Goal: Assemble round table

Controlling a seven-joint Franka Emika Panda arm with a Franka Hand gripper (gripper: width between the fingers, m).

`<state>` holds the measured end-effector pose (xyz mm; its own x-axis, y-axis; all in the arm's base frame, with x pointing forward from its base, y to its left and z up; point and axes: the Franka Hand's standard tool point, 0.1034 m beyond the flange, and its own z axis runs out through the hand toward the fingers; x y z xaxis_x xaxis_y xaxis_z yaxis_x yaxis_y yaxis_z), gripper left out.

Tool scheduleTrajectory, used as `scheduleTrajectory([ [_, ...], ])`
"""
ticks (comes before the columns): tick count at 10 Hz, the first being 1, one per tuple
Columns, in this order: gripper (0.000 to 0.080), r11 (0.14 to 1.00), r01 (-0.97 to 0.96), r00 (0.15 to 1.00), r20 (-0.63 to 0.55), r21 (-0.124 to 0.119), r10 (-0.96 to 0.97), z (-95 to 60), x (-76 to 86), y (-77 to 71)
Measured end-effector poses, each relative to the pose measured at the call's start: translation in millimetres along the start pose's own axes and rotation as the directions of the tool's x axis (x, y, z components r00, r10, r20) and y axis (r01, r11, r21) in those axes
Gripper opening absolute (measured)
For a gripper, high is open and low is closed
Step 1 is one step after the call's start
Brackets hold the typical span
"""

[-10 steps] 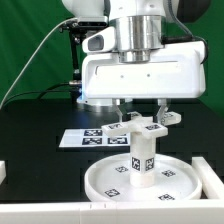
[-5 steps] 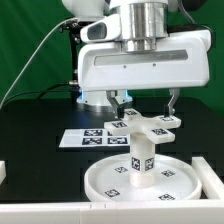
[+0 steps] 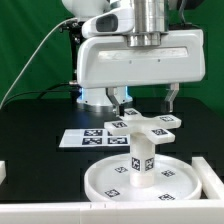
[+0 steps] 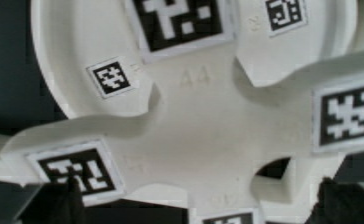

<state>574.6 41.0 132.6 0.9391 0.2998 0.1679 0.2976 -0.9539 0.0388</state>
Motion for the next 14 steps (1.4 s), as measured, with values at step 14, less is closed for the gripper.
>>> scheduleTrajectory([
  [14, 0.0649, 0.673, 0.739, 0.663, 0.135, 0.035, -0.736, 3.1, 4.8, -10.6],
])
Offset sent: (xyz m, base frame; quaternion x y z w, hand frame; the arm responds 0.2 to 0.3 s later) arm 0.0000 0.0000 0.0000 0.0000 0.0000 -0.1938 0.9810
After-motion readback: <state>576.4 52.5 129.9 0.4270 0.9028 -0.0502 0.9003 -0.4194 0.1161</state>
